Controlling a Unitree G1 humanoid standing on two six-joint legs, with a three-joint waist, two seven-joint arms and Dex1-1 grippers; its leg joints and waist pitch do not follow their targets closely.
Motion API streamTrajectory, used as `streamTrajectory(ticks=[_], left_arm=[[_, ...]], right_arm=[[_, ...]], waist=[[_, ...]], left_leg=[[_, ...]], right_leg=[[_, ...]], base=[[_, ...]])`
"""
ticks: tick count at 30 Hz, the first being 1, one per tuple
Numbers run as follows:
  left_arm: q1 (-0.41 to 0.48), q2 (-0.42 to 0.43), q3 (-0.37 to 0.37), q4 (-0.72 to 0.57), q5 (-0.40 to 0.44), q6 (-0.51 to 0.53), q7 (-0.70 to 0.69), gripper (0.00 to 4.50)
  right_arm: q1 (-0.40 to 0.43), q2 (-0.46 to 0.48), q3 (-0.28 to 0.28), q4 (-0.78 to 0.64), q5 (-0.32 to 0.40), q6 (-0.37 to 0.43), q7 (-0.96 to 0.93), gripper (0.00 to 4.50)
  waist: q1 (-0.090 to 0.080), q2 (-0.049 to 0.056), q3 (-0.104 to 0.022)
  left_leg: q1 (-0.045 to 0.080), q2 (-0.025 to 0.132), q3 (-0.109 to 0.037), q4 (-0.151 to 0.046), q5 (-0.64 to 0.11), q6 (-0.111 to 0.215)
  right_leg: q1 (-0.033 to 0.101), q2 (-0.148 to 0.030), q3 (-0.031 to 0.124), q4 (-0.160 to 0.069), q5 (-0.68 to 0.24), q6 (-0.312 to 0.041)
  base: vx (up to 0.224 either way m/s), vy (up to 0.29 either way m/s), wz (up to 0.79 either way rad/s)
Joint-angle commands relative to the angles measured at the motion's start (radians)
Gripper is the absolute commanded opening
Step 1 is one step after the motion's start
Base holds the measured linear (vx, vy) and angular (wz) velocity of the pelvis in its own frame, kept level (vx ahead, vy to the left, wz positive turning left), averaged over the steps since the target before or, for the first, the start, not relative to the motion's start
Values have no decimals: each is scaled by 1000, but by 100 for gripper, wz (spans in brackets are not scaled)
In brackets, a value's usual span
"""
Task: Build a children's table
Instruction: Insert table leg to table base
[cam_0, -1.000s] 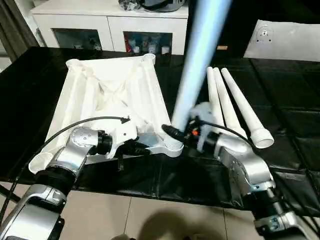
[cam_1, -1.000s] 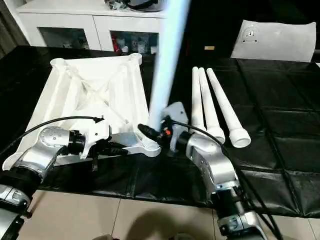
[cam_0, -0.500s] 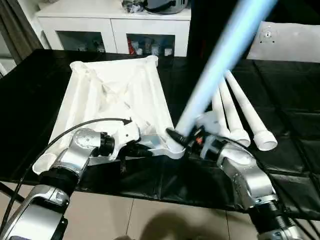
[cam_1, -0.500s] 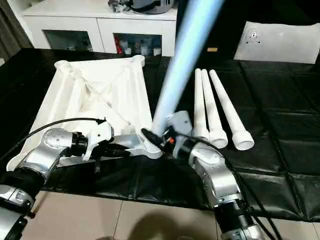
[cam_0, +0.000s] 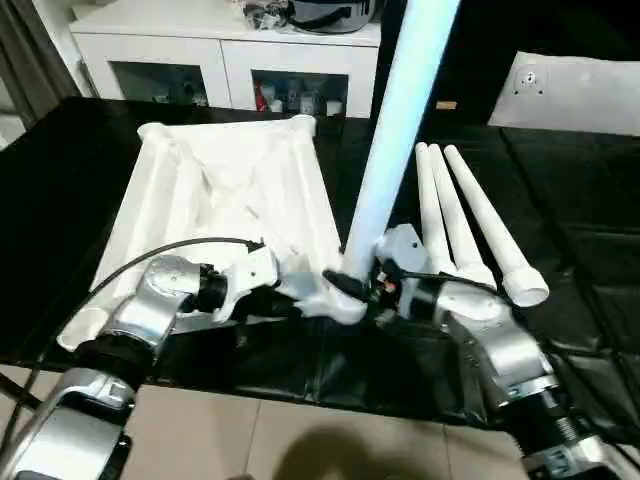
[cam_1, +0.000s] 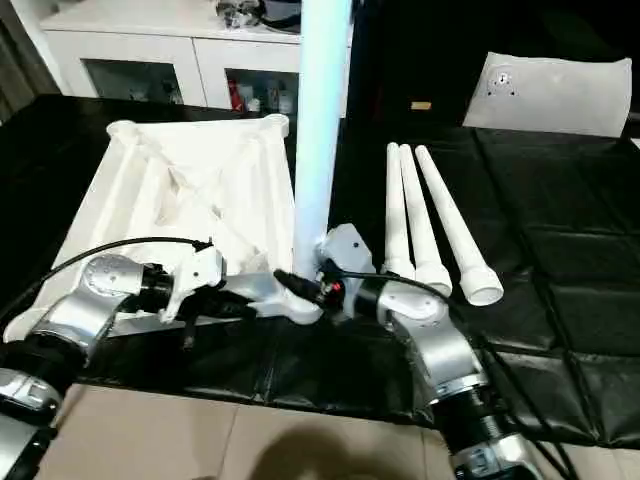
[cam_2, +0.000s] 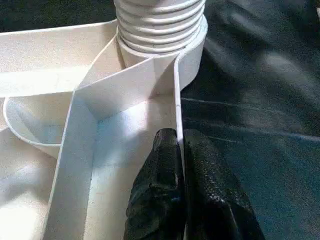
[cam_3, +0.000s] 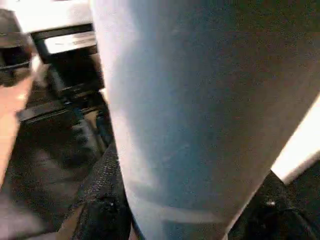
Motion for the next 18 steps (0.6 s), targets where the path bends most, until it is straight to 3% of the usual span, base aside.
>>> streamTrajectory(ticks=[1,2,5,7,15,18], left_arm=[[-8,-8,-31,-30,23,-20,-12,0],[-14,-1,-35,-24,29,-25,-25,0],[-39,17,-39,15,53,-53,-33,0],[-56,29,-39,39,65,-66,-30,0],[-83,48,-21,75,80,-73,4,0],[-78,49,-13,77,74,-68,12,0]], right_arm=[[57,-4,132,46,-18,78,90,191],[58,-11,153,38,-16,85,124,191],[53,-16,185,36,-22,84,171,191],[43,-13,192,42,-29,79,189,191],[9,15,187,70,-51,63,192,191],[3,25,179,80,-53,57,178,191]], waist=[[-6,5,-30],[-7,-1,-24],[-7,-4,-13],[-6,-7,-12],[-8,-10,-10],[-7,-12,-7]], left_leg=[[4,49,-10,-83,-263,34],[4,49,-12,-86,-279,28],[6,49,-12,-92,-312,25],[10,49,-14,-93,-333,18],[6,52,-15,-99,-328,6],[8,54,-18,-102,-357,-2]], right_leg=[[29,-66,39,-80,-235,-206],[30,-67,39,-80,-243,-204],[24,-68,41,-88,-299,-188],[22,-70,42,-92,-346,-176],[22,-74,44,-94,-373,-178],[18,-78,46,-100,-446,-162]], base=[[0,0,0],[0,0,0],[0,0,0],[0,0,0],[0,0,0],[0,0,0]])
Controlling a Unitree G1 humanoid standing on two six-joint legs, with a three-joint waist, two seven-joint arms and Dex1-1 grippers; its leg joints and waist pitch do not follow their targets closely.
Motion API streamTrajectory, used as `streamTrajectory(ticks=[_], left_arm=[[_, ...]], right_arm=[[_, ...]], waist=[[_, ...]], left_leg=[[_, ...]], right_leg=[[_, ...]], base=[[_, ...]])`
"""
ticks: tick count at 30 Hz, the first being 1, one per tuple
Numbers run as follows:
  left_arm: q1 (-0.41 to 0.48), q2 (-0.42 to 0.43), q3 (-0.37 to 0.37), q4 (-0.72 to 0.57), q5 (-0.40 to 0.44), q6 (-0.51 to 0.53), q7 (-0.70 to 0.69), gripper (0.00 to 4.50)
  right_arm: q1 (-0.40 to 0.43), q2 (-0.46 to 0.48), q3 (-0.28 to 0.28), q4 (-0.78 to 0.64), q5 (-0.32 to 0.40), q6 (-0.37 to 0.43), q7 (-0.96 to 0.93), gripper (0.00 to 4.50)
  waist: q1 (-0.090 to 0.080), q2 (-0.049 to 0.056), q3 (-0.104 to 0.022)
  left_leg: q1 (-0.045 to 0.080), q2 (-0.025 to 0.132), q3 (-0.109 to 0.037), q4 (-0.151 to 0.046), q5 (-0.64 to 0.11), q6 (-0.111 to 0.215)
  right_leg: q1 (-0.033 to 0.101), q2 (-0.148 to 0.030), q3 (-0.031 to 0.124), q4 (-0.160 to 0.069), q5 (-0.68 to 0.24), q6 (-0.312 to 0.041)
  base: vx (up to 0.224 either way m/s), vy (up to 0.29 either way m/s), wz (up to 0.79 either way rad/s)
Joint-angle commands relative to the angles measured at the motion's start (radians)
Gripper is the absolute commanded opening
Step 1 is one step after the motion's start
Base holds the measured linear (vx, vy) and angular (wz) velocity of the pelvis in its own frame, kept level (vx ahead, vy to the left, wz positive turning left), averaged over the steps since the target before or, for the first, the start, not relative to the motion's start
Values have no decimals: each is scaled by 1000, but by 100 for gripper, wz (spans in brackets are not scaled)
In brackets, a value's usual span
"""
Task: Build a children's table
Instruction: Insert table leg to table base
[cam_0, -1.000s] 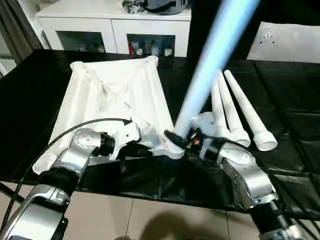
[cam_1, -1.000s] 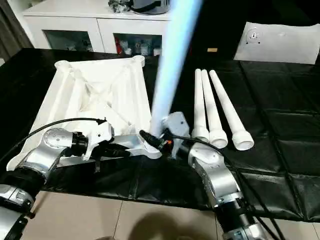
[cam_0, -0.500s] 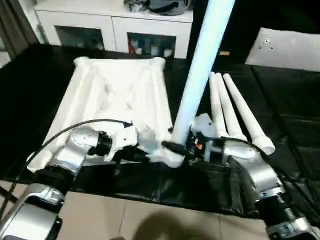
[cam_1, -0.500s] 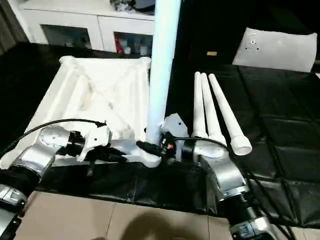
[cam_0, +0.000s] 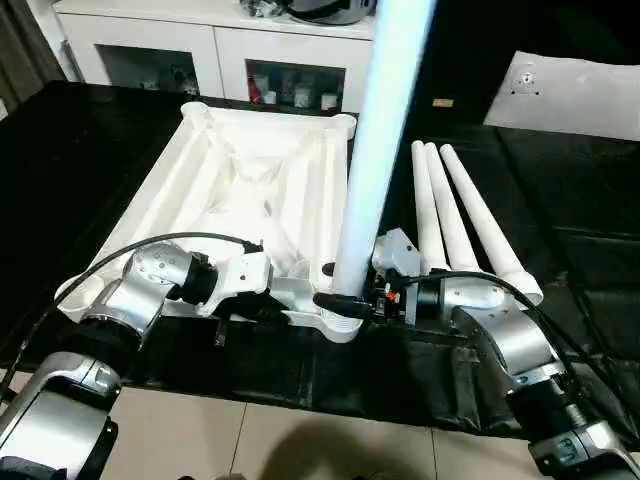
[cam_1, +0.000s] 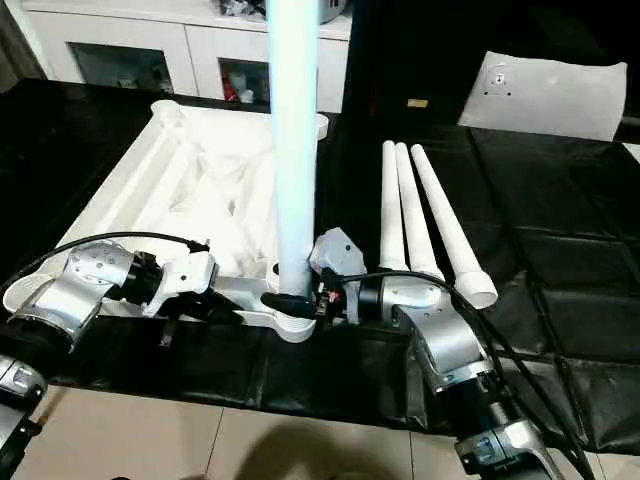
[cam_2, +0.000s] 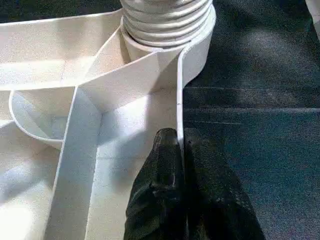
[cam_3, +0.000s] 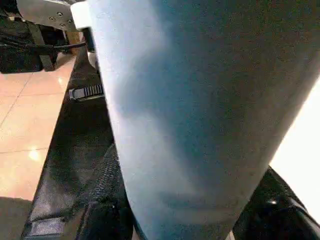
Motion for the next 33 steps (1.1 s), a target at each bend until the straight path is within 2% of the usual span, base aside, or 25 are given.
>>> streamTrajectory(ticks=[1,5,6,7,9,10,11,12,13,14,15,16,17,18,19,22,23,25,28,29,30,32,33], left_arm=[[-17,4,19,15,35,22,82,0],[10,20,46,-15,26,51,125,0],[18,29,54,-27,28,62,142,0],[27,33,61,-43,23,75,147,0],[53,42,79,-89,9,111,159,0],[104,55,108,-182,-10,181,183,0],[146,58,130,-256,-20,239,210,0],[164,59,140,-287,-24,263,221,0],[182,58,149,-316,-26,288,236,0],[253,36,185,-424,-22,382,309,0],[262,32,189,-438,-21,394,318,0],[282,25,198,-468,-19,420,337,0],[338,-19,211,-559,-11,494,396,0],[345,-27,211,-574,-11,506,404,0],[375,-70,204,-643,-14,564,442,0],[380,-131,176,-698,-7,615,490,0],[377,-152,164,-713,-6,636,506,0],[339,-187,135,-684,21,640,546,0],[314,-190,130,-657,50,639,561,0],[312,-190,128,-662,54,650,566,0],[303,-185,126,-651,62,646,570,0],[292,-179,123,-638,70,642,574,0],[286,-176,122,-630,74,636,575,0]], right_arm=[[53,24,144,67,-41,52,49,191],[66,42,134,66,-55,36,21,191],[65,52,124,75,-60,29,0,191],[63,58,120,83,-67,20,-17,191],[57,75,108,105,-88,-8,-66,191],[44,104,85,145,-112,-37,-145,191],[36,126,67,167,-116,-41,-193,191],[33,135,60,176,-118,-42,-212,191],[30,144,52,183,-118,-42,-230,191],[19,180,23,212,-117,-46,-297,191],[18,185,20,215,-117,-47,-306,191],[15,195,13,222,-117,-48,-324,191],[2,226,-15,246,-111,-38,-387,191],[-1,231,-19,252,-112,-38,-398,191],[-19,256,-43,283,-113,-37,-455,191],[-51,284,-70,336,-114,-36,-529,191],[-62,291,-75,353,-117,-40,-550,191],[-81,312,-87,377,-116,-29,-582,191],[-79,314,-78,376,-123,-22,-563,191],[-78,316,-80,377,-121,-23,-558,191],[-74,320,-90,374,-111,-18,-559,191],[-71,324,-102,373,-97,-12,-562,247],[-70,322,-103,372,-95,-11,-560,247]], waist=[[-2,6,-16],[-6,8,-14],[-6,13,-15],[-8,10,-14],[-15,12,-13],[-19,13,-13],[-24,12,-17],[-36,12,-11],[-42,15,-9],[-49,17,-9],[-52,16,-9],[-53,16,-9],[-55,15,-11],[-56,18,-9],[-55,15,-10],[-56,15,-11],[-49,15,-16],[-49,20,-20],[-46,18,-25],[-45,18,-25],[-44,22,-27],[-42,24,-28],[-42,23,-28]], left_leg=[[7,55,-22,-86,-370,-4],[5,58,-26,-91,-390,-16],[5,58,-27,-91,-392,-18],[4,57,-27,-92,-399,-20],[2,57,-29,-93,-405,-29],[1,53,-30,-94,-414,-24],[-2,59,-33,-93,-407,-34],[-14,56,-36,-99,-392,-35],[-9,52,-36,-97,-416,-31],[-7,54,-39,-95,-427,-33],[-12,55,-41,-97,-424,-33],[-10,53,-39,-96,-423,-26],[-7,58,-35,-96,-409,-27],[-11,55,-36,-96,-404,-24],[-3,57,-30,-95,-407,-20],[-4,53,-25,-93,-397,-13],[0,50,-20,-90,-370,-4],[-6,50,-19,-92,-340,-1],[-4,48,-14,-86,-324,2],[-7,48,-14,-87,-314,7],[-6,48,-14,-86,-308,8],[-3,48,-13,-85,-305,9],[-4,48,-13,-86,-305,9]], right_leg=[[14,-79,46,-101,-467,-159],[12,-81,48,-103,-483,-152],[11,-81,48,-103,-483,-153],[10,-81,48,-104,-494,-150],[7,-82,49,-103,-514,-150],[8,-79,47,-109,-548,-136],[12,-86,49,-99,-532,-146],[13,-84,46,-100,-549,-146],[6,-80,44,-108,-610,-125],[4,-80,45,-108,-625,-123],[7,-82,45,-107,-621,-126],[4,-77,44,-110,-623,-120],[2,-78,49,-108,-577,-137],[3,-75,46,-107,-559,-143],[-1,-72,48,-110,-542,-150],[-2,-65,47,-110,-495,-160],[1,-64,48,-108,-434,-169],[9,-62,46,-102,-374,-177],[12,-63,46,-102,-336,-182],[15,-63,46,-101,-322,-186],[17,-64,46,-99,-314,-190],[17,-62,45,-99,-302,-194],[18,-62,45,-99,-301,-195]], base=[[0,0,0],[0,0,0],[0,0,0],[0,0,0],[0,0,0],[0,0,0],[0,0,0],[0,0,0],[0,0,0],[0,0,0],[0,0,0],[0,0,0],[0,0,0],[0,0,0],[0,0,0],[0,0,0],[0,0,0],[0,0,0],[0,0,0],[0,0,0],[0,0,0],[0,0,0],[0,0,0]])
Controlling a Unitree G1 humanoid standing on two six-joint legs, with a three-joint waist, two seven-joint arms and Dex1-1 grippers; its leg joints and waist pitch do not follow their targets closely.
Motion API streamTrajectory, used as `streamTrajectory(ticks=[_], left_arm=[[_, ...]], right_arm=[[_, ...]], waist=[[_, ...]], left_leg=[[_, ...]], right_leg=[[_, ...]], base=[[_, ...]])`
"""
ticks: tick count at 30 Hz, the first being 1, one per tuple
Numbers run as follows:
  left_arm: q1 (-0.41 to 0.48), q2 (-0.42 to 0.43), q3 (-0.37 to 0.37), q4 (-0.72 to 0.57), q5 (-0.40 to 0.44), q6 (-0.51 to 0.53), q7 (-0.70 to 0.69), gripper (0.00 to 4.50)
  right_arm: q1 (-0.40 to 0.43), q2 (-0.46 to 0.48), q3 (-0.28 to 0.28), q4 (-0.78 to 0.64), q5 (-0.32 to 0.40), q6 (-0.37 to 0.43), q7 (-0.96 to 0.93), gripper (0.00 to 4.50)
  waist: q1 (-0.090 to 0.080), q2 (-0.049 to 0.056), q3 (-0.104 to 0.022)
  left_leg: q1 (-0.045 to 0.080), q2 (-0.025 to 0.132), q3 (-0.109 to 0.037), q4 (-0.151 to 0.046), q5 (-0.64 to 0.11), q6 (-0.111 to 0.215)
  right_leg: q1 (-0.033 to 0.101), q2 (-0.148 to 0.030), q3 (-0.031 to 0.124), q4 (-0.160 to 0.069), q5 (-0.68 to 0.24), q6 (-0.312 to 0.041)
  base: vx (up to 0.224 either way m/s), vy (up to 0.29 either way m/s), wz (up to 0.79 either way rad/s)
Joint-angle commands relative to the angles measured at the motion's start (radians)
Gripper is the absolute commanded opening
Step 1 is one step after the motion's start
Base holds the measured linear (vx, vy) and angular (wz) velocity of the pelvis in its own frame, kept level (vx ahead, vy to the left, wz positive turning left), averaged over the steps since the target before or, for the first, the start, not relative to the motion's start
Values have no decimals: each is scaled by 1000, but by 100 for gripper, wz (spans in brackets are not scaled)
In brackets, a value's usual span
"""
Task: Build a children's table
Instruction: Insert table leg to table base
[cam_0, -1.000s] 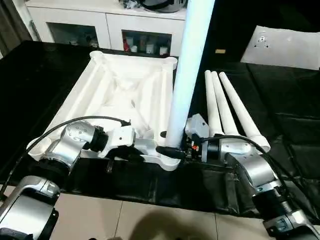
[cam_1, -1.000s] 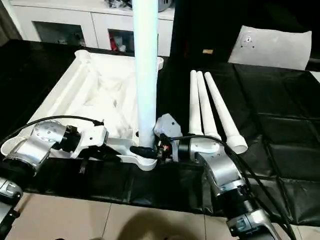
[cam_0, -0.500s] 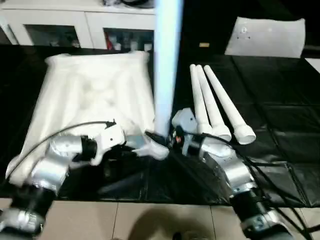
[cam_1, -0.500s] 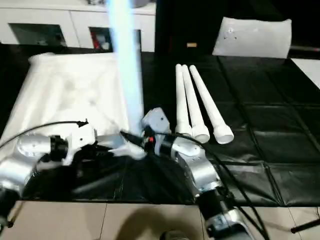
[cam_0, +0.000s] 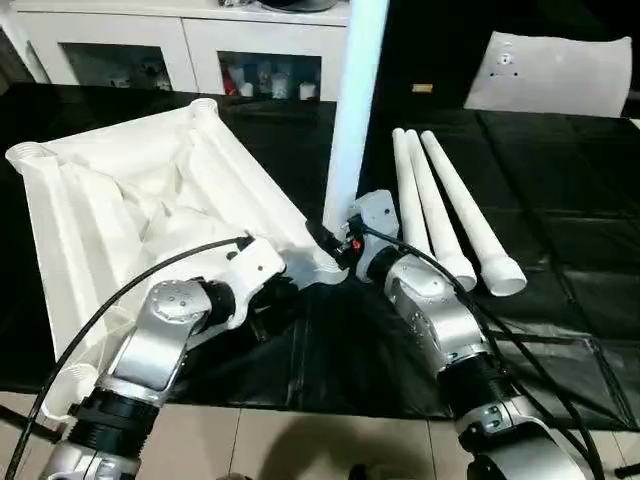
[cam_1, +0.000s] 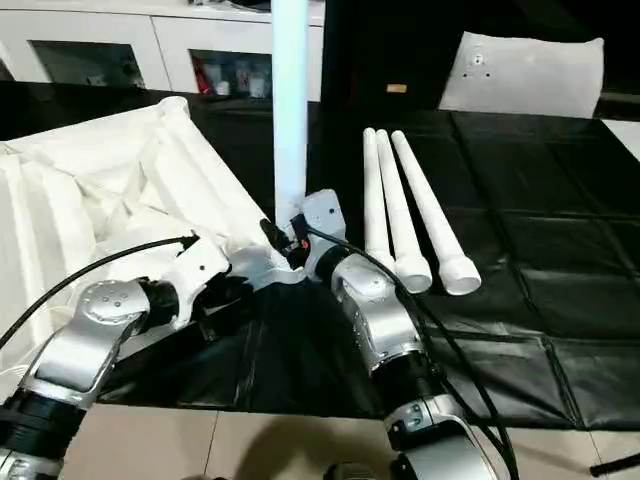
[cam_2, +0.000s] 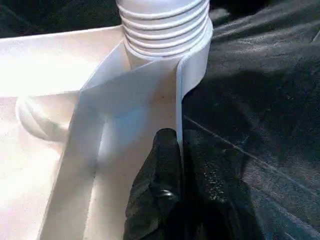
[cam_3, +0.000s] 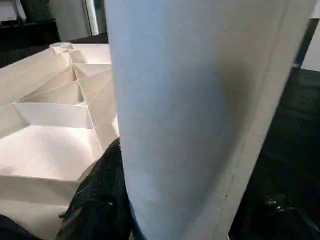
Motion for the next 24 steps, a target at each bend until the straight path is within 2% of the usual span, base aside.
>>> streamTrajectory(ticks=[1,3,5,6,7,8,9,11,13,14,15,16,17,21,22,24], left_arm=[[-34,-14,-29,26,9,-24,31,0],[-44,-8,-30,43,8,-44,24,0],[-53,-1,-32,60,5,-73,11,0],[-53,-1,-32,61,4,-74,9,0],[-59,5,-33,74,1,-97,-5,0],[-63,8,-33,82,0,-111,-10,0],[-67,10,-34,91,-2,-120,-16,0],[-76,17,-36,114,-7,-140,-25,0],[-88,26,-42,145,-10,-170,-43,0],[-91,28,-44,155,-12,-181,-49,0],[-95,31,-44,166,-14,-190,-55,0],[-99,34,-46,177,-15,-200,-62,0],[-103,37,-48,188,-16,-211,-70,0],[-122,50,-54,242,-21,-263,-110,0],[-130,57,-61,264,-19,-286,-121,0],[-140,64,-68,287,-21,-308,-141,0]], right_arm=[[54,26,49,97,0,83,26,263],[55,26,39,97,8,85,27,270],[58,26,30,93,11,87,31,294],[58,25,30,93,11,87,32,294],[66,18,33,83,8,85,44,313],[72,15,34,76,6,84,51,321],[78,9,39,67,3,81,62,329],[96,-12,59,45,-20,66,75,336],[125,-32,56,1,-7,86,92,363],[134,-37,53,-12,-2,92,93,372],[146,-47,52,-31,2,96,102,376],[159,-58,54,-48,1,94,105,384],[171,-69,54,-65,-5,86,104,396],[226,-113,45,-179,22,162,142,429],[244,-133,40,-223,37,165,167,440],[264,-160,44,-279,49,159,203,440]], waist=[[1,13,-41],[5,13,-41],[5,16,-44],[5,15,-43],[6,17,-45],[8,13,-47],[10,16,-48],[16,18,-53],[19,20,-54],[21,20,-59],[21,20,-59],[22,25,-58],[22,24,-59],[23,23,-58],[25,31,-59],[25,27,-63]], left_leg=[[-2,50,-14,-74,-310,12],[1,49,-14,-74,-321,8],[-3,50,-16,-75,-314,3],[-2,50,-15,-74,-317,3],[-1,49,-16,-73,-318,3],[0,48,-14,-72,-310,6],[-1,48,-14,-71,-300,7],[0,49,-11,-68,-257,15],[-3,46,-9,-65,-227,23],[0,47,-8,-63,-216,27],[-4,47,-10,-64,-204,27],[-4,46,-10,-65,-209,27],[-3,46,-9,-63,-222,24],[-3,46,-13,-66,-249,22],[-3,46,-14,-65,-247,21],[-3,47,-13,-63,-227,22]], right_leg=[[28,-63,44,-86,-307,-187],[25,-64,44,-89,-323,-189],[31,-63,42,-84,-300,-190],[30,-63,42,-86,-302,-189],[31,-65,42,-85,-308,-189],[31,-64,43,-87,-308,-186],[33,-65,44,-85,-299,-187],[36,-64,43,-80,-237,-196],[41,-62,43,-78,-191,-204],[42,-62,42,-73,-167,-207],[46,-63,41,-70,-149,-212],[46,-62,40,-72,-159,-211],[46,-63,40,-75,-181,-212],[47,-63,39,-78,-238,-189],[48,-65,39,-81,-250,-184],[50,-63,39,-77,-204,-190]], base=[[0,0,0],[0,0,0],[0,0,0],[0,0,0],[0,0,0],[0,0,0],[0,0,0],[0,0,0],[0,0,0],[0,0,0],[0,0,0],[0,0,0],[0,0,0],[0,0,0],[0,0,0],[0,0,0]])
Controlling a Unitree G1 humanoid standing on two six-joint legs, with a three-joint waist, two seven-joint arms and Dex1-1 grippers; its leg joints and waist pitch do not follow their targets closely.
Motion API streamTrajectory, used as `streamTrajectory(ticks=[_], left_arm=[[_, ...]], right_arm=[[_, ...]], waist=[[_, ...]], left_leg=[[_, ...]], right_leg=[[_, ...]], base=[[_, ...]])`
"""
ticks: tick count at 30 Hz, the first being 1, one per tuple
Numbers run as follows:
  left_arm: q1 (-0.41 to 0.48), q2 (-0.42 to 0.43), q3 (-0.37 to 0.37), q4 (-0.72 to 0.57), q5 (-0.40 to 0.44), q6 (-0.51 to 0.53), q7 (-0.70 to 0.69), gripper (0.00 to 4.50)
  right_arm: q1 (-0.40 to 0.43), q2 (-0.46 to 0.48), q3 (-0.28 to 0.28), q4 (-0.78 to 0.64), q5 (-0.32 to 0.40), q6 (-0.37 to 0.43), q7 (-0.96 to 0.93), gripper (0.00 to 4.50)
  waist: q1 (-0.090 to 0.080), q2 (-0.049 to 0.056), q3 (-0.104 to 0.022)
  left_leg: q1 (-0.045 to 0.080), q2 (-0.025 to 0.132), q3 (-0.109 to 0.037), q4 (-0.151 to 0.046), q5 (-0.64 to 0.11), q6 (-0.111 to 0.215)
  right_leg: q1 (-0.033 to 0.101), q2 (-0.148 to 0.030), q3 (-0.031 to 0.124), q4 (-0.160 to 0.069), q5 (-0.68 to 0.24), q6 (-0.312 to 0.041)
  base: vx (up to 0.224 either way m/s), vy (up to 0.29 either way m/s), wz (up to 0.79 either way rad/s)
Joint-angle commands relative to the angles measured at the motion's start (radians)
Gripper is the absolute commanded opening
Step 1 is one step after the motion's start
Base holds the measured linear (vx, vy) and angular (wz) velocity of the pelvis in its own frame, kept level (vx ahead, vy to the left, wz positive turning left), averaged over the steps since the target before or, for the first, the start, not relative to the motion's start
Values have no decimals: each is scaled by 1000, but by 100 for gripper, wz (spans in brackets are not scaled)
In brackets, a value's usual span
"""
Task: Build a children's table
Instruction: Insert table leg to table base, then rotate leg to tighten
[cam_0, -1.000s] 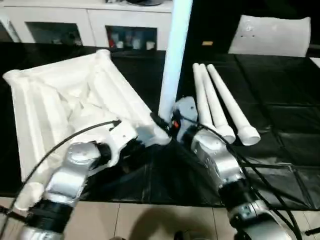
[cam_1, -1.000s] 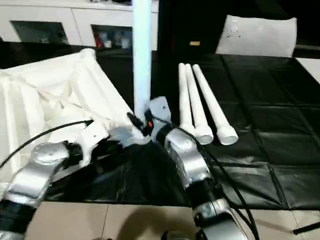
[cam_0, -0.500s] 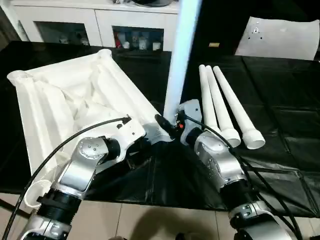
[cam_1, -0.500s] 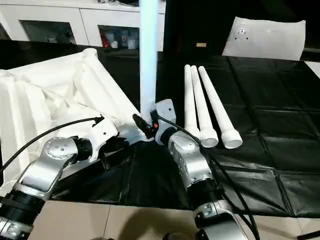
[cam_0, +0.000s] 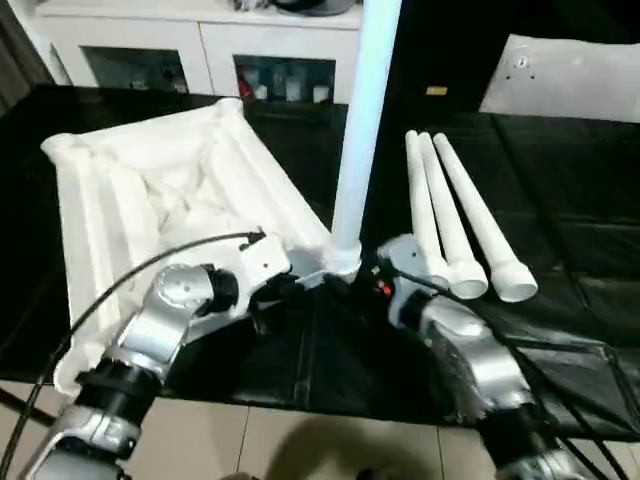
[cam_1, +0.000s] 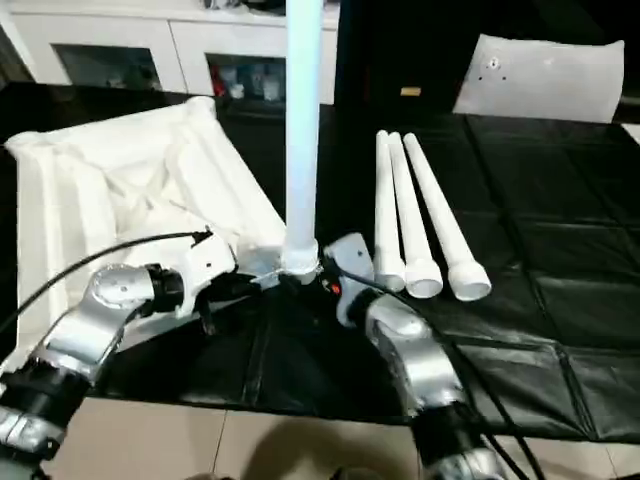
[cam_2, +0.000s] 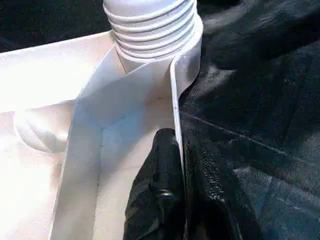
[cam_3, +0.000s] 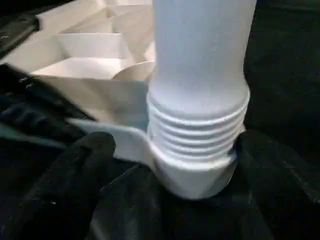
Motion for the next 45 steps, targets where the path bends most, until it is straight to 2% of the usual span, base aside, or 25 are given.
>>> streamTrajectory(ticks=[1,4,6,7,8,9,11,12,17,18,19,22,23,24,25,27,29,31,34,37,41,45], left_arm=[[-16,13,-27,20,4,-45,-27,0],[-25,32,-41,47,3,-82,-75,0],[-34,51,-54,77,5,-123,-118,0],[-38,57,-59,87,8,-140,-132,0],[-39,61,-61,92,4,-151,-147,0],[-38,62,-62,93,-10,-161,-176,0],[-37,64,-63,96,-29,-174,-212,0],[-34,69,-70,95,-49,-188,-256,0],[-38,85,-92,103,-66,-232,-338,0],[-40,88,-96,105,-67,-240,-352,0],[-43,91,-99,109,-68,-249,-365,0],[-50,98,-108,118,-69,-271,-400,0],[-54,104,-115,122,-69,-286,-422,0],[-54,104,-115,122,-69,-286,-422,0],[-57,107,-120,124,-68,-294,-433,0],[-61,111,-125,126,-68,-305,-450,0],[-65,114,-130,130,-66,-317,-464,0],[-69,115,-135,132,-68,-322,-478,0],[-73,117,-140,137,-65,-332,-489,0],[-77,118,-144,144,-63,-339,-498,0],[-81,120,-147,154,-61,-349,-504,0],[-89,124,-149,169,-60,-355,-508,0]], right_arm=[[22,-19,22,-47,21,21,50,440],[33,-59,18,-132,41,37,82,440],[35,-107,19,-196,56,62,122,440],[35,-123,19,-216,59,71,135,440],[34,-141,22,-229,54,72,150,440],[28,-165,21,-243,50,81,170,440],[21,-192,19,-256,48,90,193,440],[10,-222,18,-266,50,94,223,440],[-28,-287,38,-239,49,85,309,440],[-34,-297,46,-232,49,80,330,440],[-38,-306,53,-228,49,76,350,440],[-51,-319,70,-210,68,74,418,440],[-65,-322,82,-191,76,74,455,425],[-65,-322,82,-191,76,74,455,425],[-73,-322,89,-178,79,71,476,425],[-87,-321,103,-154,80,64,504,390],[-98,-327,125,-135,75,51,536,386],[-104,-327,134,-122,66,45,550,354],[-115,-328,144,-100,58,40,566,343],[-127,-332,154,-79,60,40,590,303],[-136,-333,156,-54,62,31,610,277],[-146,-329,157,-32,71,32,628,273]], waist=[[3,9,-58],[3,8,-62],[4,7,-62],[6,5,-62],[8,8,-60],[7,4,-60],[14,6,-60],[15,2,-60],[23,1,-61],[23,-8,-62],[25,-4,-61],[28,-6,-62],[30,-5,-62],[30,-8,-62],[31,-6,-63],[32,-8,-62],[34,-9,-60],[36,-8,-58],[38,-9,-55],[38,-10,-52],[39,-11,-53],[40,-9,-52]], left_leg=[[-2,45,-11,-61,-205,28],[-4,44,-10,-55,-151,48],[-3,43,-9,-53,-134,60],[-1,43,-9,-51,-133,68],[-2,45,-9,-53,-134,68],[-2,45,-9,-52,-139,68],[2,46,-6,-51,-148,63],[3,46,-6,-51,-150,62],[2,47,-5,-47,-126,68],[2,46,-5,-46,-126,72],[0,47,-6,-46,-119,76],[0,48,-4,-44,-112,87],[0,49,-4,-43,-106,88],[0,48,-4,-42,-108,90],[0,49,-4,-42,-107,89],[0,50,-4,-41,-107,88],[1,50,-3,-40,-122,82],[0,50,-3,-41,-133,75],[2,51,-4,-43,-157,61],[1,50,-5,-44,-175,48],[1,49,-5,-43,-175,47],[1,50,-5,-42,-164,50]], right_leg=[[49,-63,41,-73,-160,-196],[55,-62,38,-60,-43,-229],[56,-61,38,-57,-12,-240],[58,-61,37,-57,-11,-242],[57,-64,38,-56,-14,-243],[57,-63,37,-57,-24,-242],[55,-65,39,-58,-54,-247],[55,-65,39,-59,-61,-249],[56,-66,37,-51,-27,-258],[58,-65,36,-51,-28,-259],[59,-67,37,-49,-28,-259],[59,-68,36,-47,-26,-261],[59,-68,36,-46,-22,-263],[59,-68,34,-46,-25,-266],[58,-68,34,-45,-30,-269],[57,-68,34,-44,-33,-270],[55,-69,34,-46,-61,-269],[54,-69,34,-48,-89,-263],[51,-69,35,-50,-128,-254],[50,-69,36,-53,-167,-242],[49,-69,37,-53,-166,-240],[49,-68,36,-50,-137,-248]], base=[[0,0,0],[0,0,0],[0,0,0],[0,0,0],[0,0,0],[0,0,0],[0,0,0],[0,0,0],[0,0,0],[0,0,0],[0,0,0],[0,0,0],[0,0,0],[0,0,0],[0,0,0],[0,0,0],[0,0,0],[0,0,0],[0,0,0],[0,0,0],[0,0,0],[0,0,0]])
